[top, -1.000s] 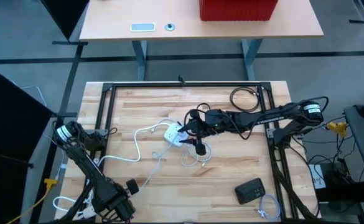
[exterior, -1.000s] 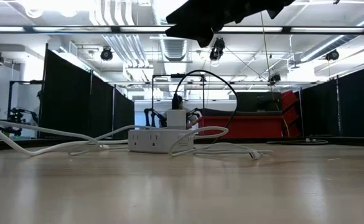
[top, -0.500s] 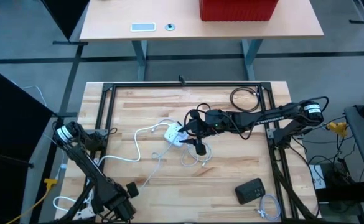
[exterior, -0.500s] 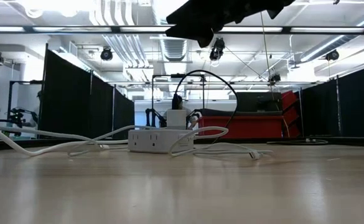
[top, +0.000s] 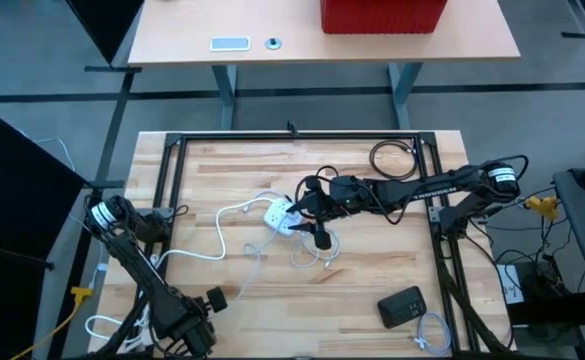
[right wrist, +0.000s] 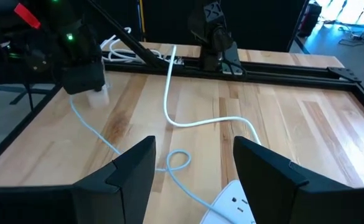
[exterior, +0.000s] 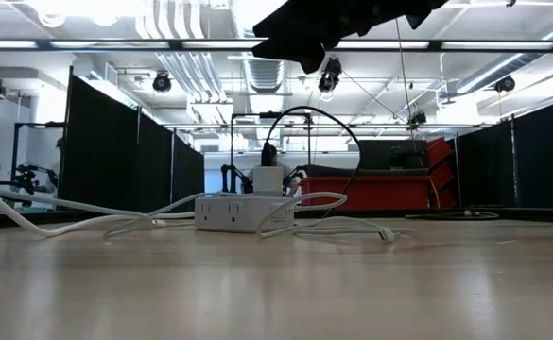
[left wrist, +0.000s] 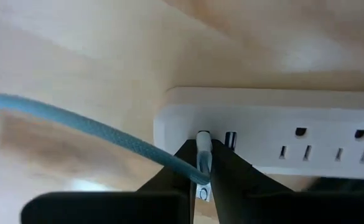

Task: Insert USB
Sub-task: Insert the blue USB cable into the bottom white outlet extension

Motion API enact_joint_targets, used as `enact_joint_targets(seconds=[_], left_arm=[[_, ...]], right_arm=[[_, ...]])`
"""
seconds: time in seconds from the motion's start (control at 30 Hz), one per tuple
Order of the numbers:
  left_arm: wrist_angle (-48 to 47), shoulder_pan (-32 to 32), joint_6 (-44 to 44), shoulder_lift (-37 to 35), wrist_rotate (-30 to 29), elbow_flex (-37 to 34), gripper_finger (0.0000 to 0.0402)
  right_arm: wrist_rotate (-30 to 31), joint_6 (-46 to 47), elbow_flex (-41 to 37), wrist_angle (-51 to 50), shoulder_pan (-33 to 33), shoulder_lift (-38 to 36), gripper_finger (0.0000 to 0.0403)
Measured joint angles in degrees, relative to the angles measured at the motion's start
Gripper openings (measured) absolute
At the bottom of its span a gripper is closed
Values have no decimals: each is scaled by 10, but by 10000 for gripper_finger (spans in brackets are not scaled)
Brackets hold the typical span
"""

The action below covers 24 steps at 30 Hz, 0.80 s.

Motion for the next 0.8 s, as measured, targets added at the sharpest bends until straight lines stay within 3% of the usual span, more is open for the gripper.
enact_joint_targets(seconds=[0.2, 0.5, 0.8], left_arm=[[39, 4, -3, 1, -88, -3, 21], [63, 6, -9, -1, -86, -11, 21], [34, 5, -139, 0, -79, -11, 35]], right_arm=[[0, 2, 0, 0, 0, 0, 199], [0, 2, 0, -1, 0, 0, 199], [0, 0, 0, -3, 0, 0, 199]])
